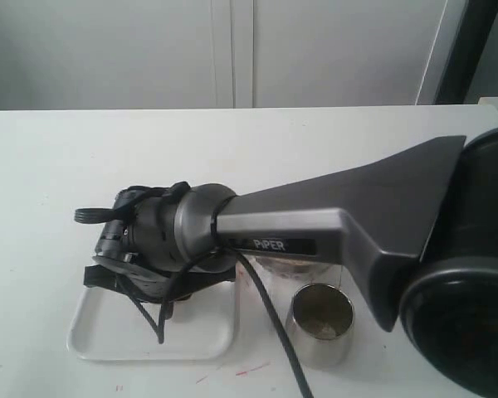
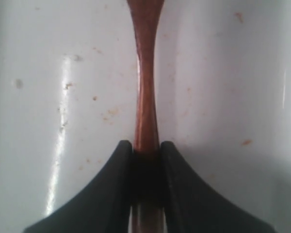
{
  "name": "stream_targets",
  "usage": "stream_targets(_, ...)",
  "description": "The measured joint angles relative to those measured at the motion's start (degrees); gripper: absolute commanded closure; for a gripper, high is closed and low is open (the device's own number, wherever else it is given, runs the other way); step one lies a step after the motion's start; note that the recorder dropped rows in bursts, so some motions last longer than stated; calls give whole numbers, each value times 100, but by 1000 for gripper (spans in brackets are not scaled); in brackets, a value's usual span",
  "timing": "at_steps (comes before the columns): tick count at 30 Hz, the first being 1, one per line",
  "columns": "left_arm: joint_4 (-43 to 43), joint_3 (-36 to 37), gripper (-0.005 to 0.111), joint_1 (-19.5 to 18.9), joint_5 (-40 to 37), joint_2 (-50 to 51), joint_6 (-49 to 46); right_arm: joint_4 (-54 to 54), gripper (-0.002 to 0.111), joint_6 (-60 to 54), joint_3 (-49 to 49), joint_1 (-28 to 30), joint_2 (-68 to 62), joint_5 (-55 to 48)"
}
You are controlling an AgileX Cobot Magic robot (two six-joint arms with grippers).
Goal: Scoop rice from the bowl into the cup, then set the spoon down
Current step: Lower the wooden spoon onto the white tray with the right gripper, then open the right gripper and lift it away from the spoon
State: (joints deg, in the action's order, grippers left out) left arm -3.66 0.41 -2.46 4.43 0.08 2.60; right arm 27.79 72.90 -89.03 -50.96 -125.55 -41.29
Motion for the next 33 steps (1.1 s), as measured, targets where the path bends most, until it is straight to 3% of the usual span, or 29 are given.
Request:
stream_targets(10, 0, 0, 92, 24, 0, 0, 0, 0, 92, 0, 0, 0, 0, 12)
stream_targets(20, 0, 0, 92, 29, 0, 0, 0, 0, 75, -11, 0, 0, 76, 210)
stream_targets(33, 0, 0, 92, 29, 0, 0, 0, 406, 74, -373, 0, 0, 784, -262)
